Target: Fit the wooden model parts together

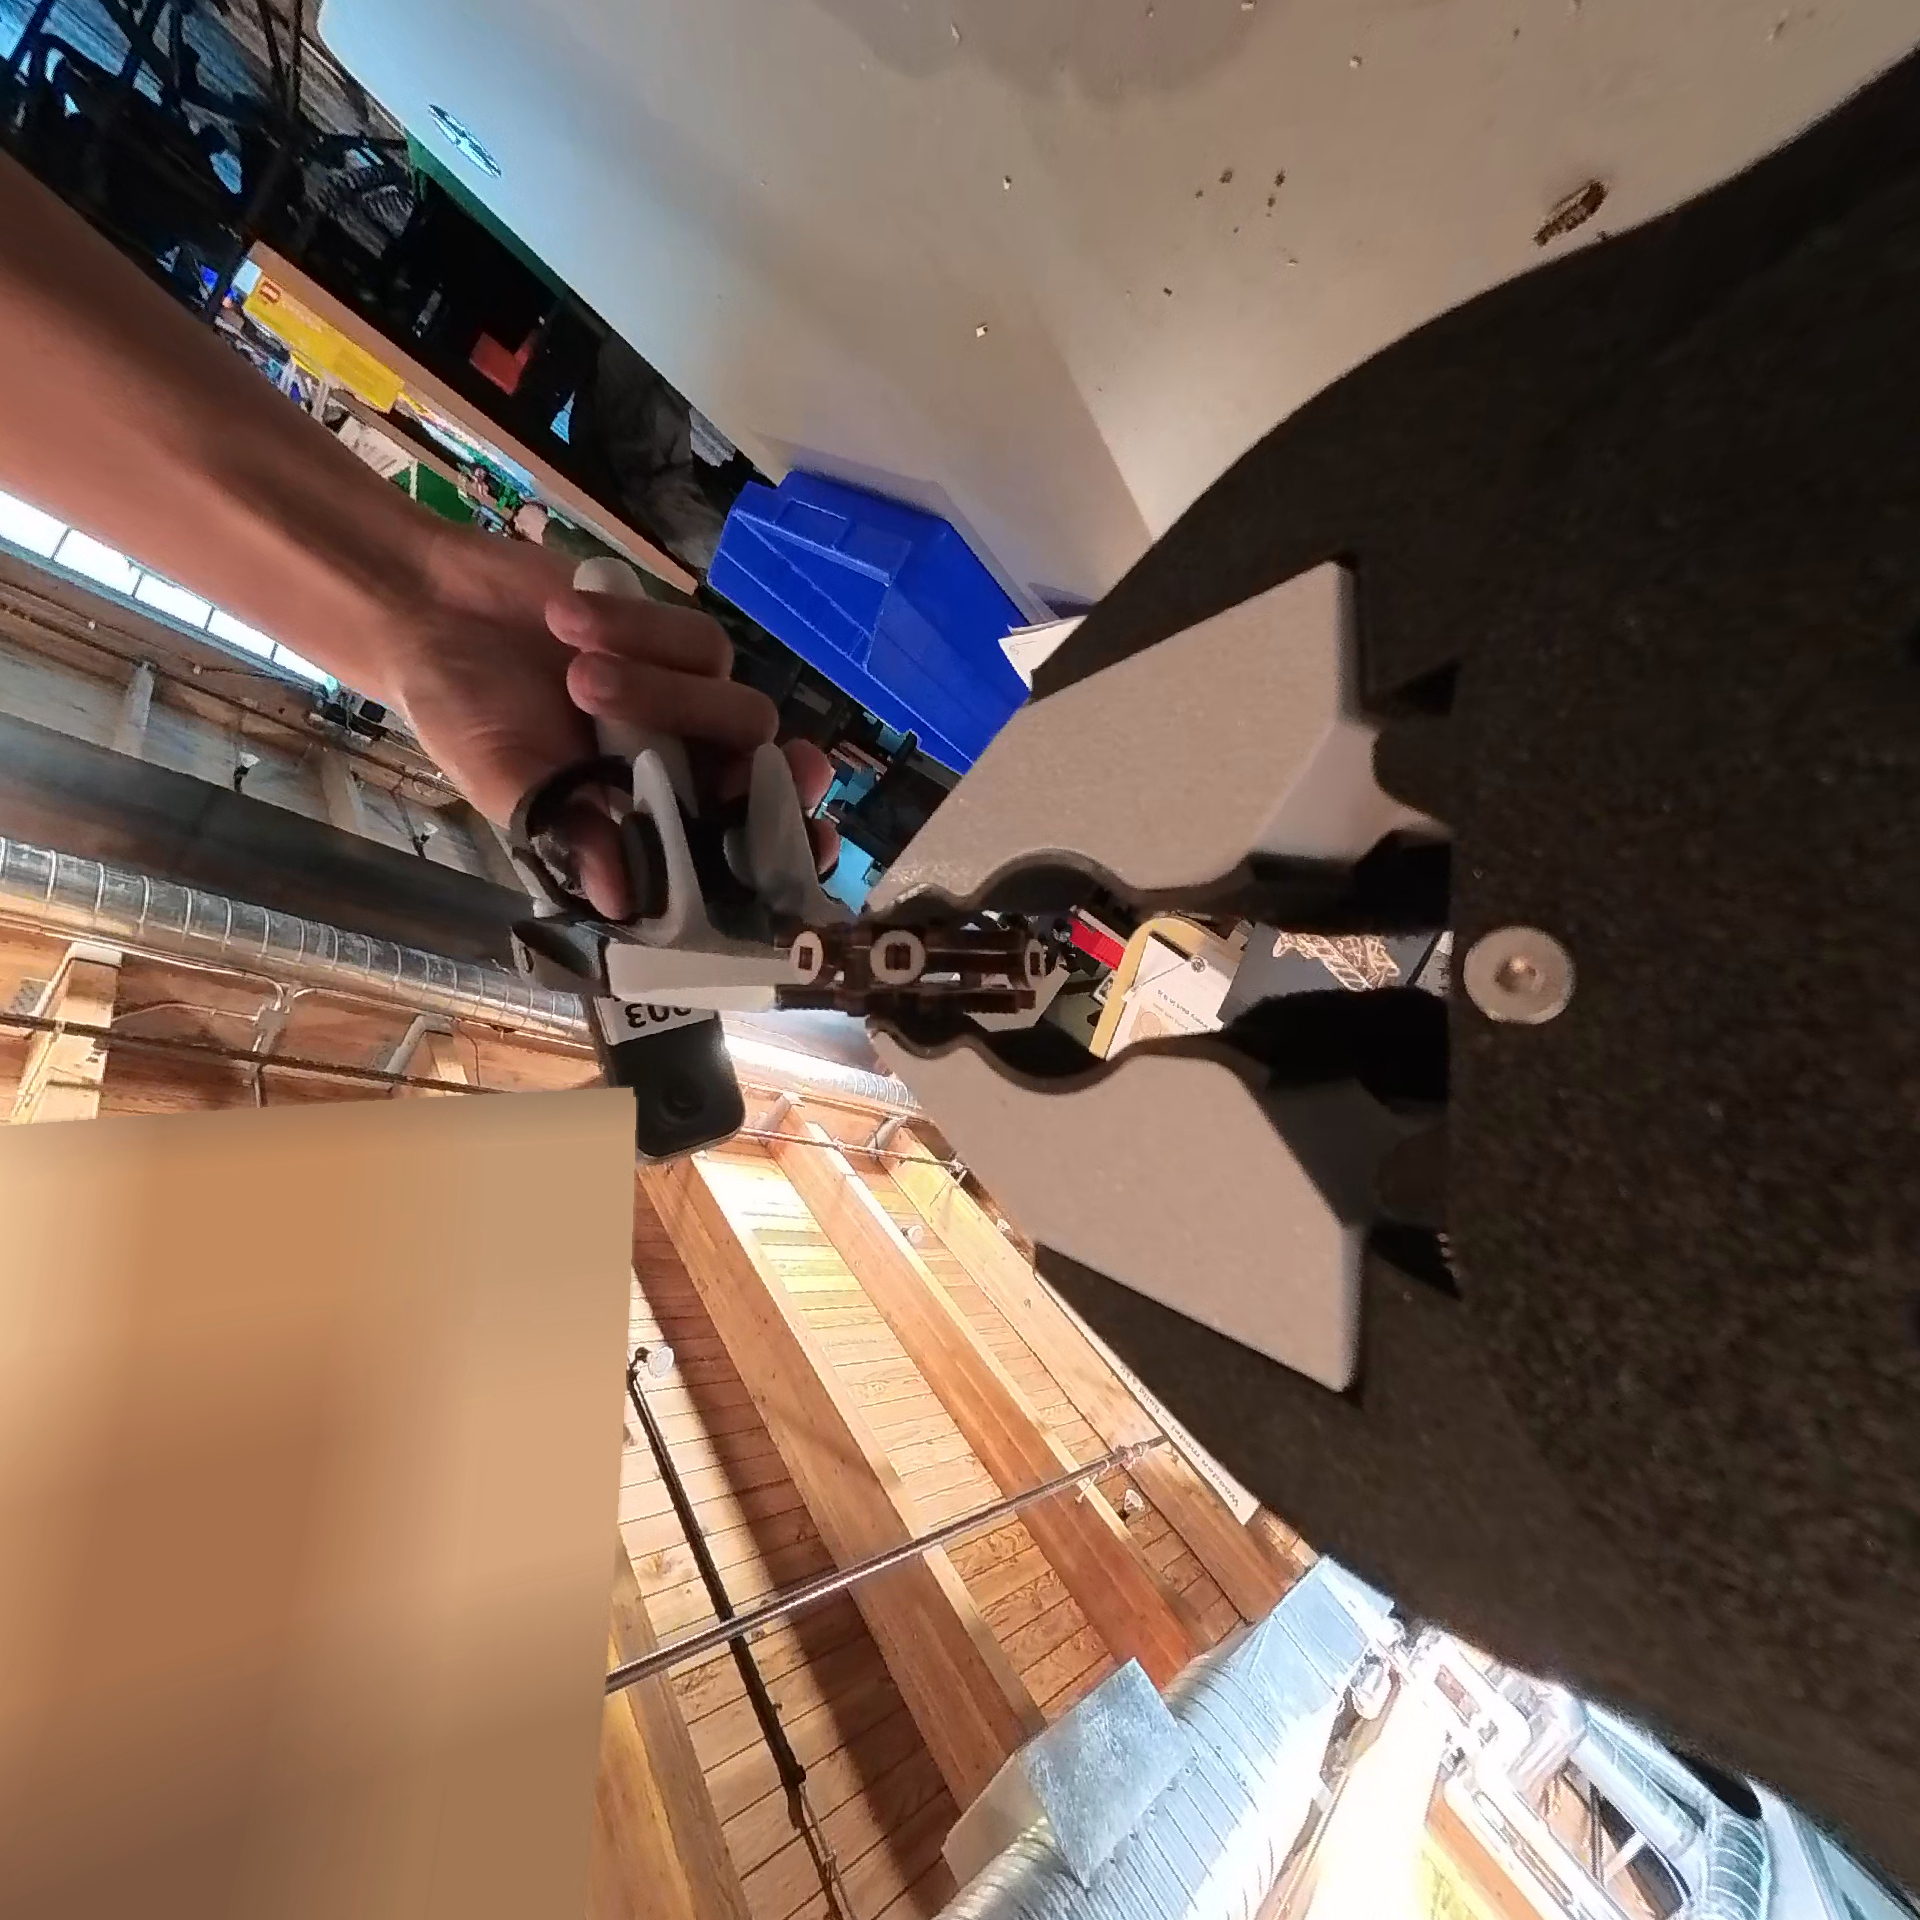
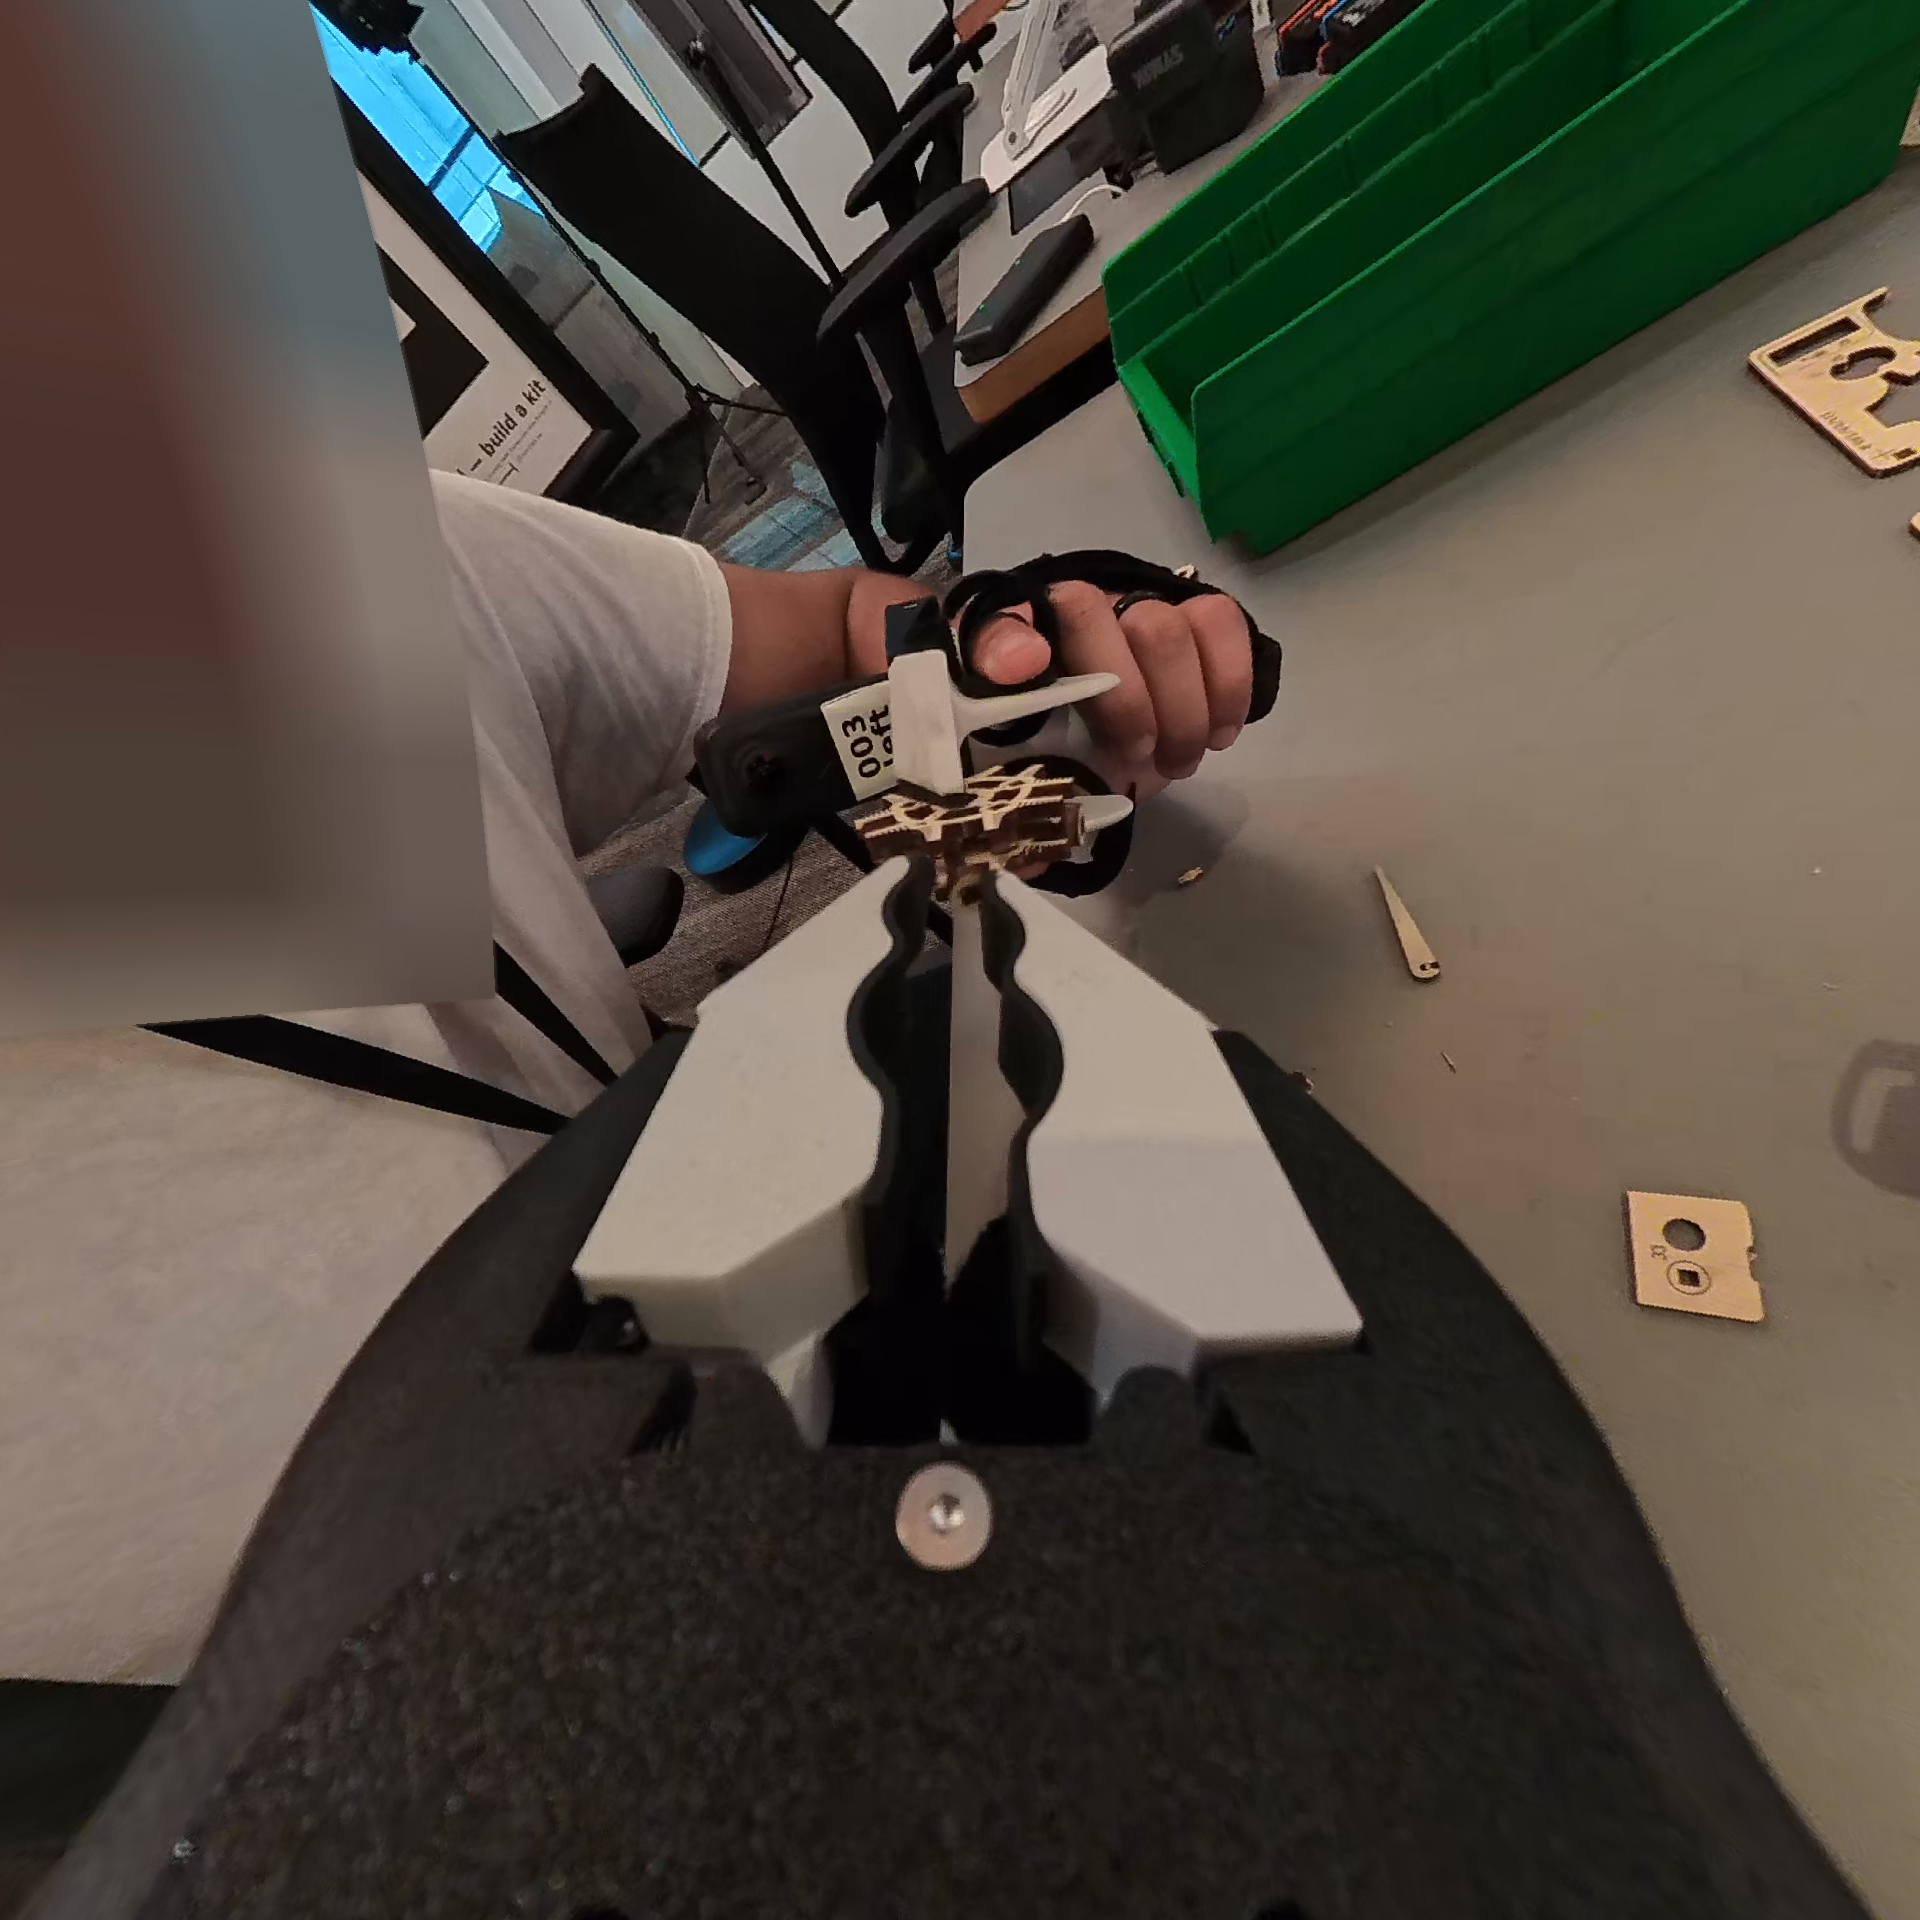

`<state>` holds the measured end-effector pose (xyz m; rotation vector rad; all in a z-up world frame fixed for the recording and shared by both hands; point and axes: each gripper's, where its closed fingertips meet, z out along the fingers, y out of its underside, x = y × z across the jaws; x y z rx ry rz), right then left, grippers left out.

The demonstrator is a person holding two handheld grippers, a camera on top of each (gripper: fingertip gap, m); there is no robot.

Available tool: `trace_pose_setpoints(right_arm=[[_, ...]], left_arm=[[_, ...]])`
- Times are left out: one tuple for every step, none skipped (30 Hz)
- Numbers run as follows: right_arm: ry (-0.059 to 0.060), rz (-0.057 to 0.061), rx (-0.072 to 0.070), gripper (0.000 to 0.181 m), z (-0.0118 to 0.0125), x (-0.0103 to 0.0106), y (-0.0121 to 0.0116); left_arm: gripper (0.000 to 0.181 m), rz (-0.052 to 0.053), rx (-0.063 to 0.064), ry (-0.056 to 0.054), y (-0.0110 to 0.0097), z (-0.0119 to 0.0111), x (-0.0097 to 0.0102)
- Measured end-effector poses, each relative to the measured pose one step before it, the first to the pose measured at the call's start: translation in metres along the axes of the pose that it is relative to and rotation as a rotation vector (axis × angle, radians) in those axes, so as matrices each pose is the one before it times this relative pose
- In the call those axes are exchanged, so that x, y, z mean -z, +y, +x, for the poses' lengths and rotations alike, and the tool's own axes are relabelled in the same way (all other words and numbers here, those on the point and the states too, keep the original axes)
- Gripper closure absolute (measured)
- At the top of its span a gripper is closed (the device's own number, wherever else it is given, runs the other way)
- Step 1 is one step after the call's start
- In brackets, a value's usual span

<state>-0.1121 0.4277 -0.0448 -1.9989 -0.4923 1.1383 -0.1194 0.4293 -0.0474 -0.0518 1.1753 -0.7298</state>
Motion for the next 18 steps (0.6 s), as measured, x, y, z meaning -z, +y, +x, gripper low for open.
trace_pose_setpoints(right_arm=[[-0.0034, -0.002, -0.0063, 0.173, 0.00002, 0.00026, 0.00005], [-0.004, 0.0013, -0.0054, 0.173, -0.00026, 0.00019, -0.00031], [-0.0048, 0.004, -0.0051, 0.173, -0.00049, 0.00022, -0.0005], [-0.0055, 0.0062, -0.0038, 0.173, -0.00074, 0.00034, -0.00079], [-0.008, 0.0045, -0.002, 0.173, -0.00137, 0.00012, -0.00039], [-0.016, 0.0102, -0.0015, 0.173, -0.00285, 0.00041, -0.00157], [-0.0106, 0.0143, 0.0003, 0.173, -0.00246, 0.0007, -0.00225], [0.0037, 0.0058, 0.004, 0.173, -0.00033, 0.00086, -0.00124], [-0.0003, 0.0037, 0.0062, 0.173, -0.00064, 0.0012, -0.00084], [0.0031, 0.0105, 0.0006, 0.173, 0.00069, 0.00191, -0.00145], [0.008, 0.009, -0.0108, 0.173, 0.00261, 0.00198, -0.00072], [0.004, 0.0049, -0.0267, 0.173, 0.00355, 0.00176, 0.00027], [-0.0006, -0.0017, -0.0529, 0.172, 0.00446, 0.00102, 0.00201], [-0.0192, -0.0119, -0.08, 0.171, 0.00306, 0.00014, 0.00366], [-0.0289, -0.0141, -0.092, 0.171, 0.00206, -0.00023, 0.00388], [-0.0419, -0.0106, -0.0862, 0.17, 0.00021, -0.00069, 0.0043], [-0.0549, -0.0024, -0.0767, 0.171, -0.0018, -0.00078, 0.00334], [-0.053, 0.0125, -0.0657, 0.17, -0.00149, -0.00031, 0.00148]], left_arm=[[0.17, -0.0011, -0.0007, 0.0006, 0.00034, 0.00002, -0.00006], [0.17, -0.001, -0.0009, 0.0001, 0.0004, 0.00003, -0.00011], [0.17, -0.0007, -0.0011, -0.0002, 0.00035, -0.00018, -0.00006], [0.17, -0.0001, -0.001, -0.0014, 0.00009, -0.00032, 0.00004], [0.17, 0.001, -0.0008, -0.0002, -0.00031, -0.00013, -0.00006], [0.17, 0.0002, -0.0025, 0.0027, -0.00023, 0.00051, 0.00005], [0.17, -0.0002, -0.0053, -0.0011, -0.00027, 0.00013, -0.00002], [0.17, 0.0032, -0.0047, -0.0007, -0.00087, 0.00024, 0.00004], [0.17, 0.0017, -0.0033, 0.0022, -0.00082, 0.00064, 0.00003], [0.17, 0.0013, -0.0041, -0.0007, -0.00067, 0.00006, -0.00003], [0.17, 0.0023, -0.0041, -0.0007, -0.00075, 0.00007, 0.00005], [0.17, 0.0005, -0.0041, 0.0004, -0.00033, 0.00021, 0.00004], [0.17, 0.0006, -0.0042, -0.0009, -0.00013, -0.00006, 0.00002], [0.17, 0.0017, -0.0034, -0.0006, -0.00042, -0.0001, 0.00007], [0.17, -0.0002, -0.003, 0.0018, -0.0001, 0.00023, -0.00001], [0.17, -0.0007, -0.0038, 0.0, 0.00007, 0.00017, -0.0001], [0.17, 0.0017, -0.0037, -0.0009, -0.00039, -0.00007, 0.00011], [0.17, 0.0014, -0.0026, 0.0016, -0.00046, 0.00047, -0.00002]])
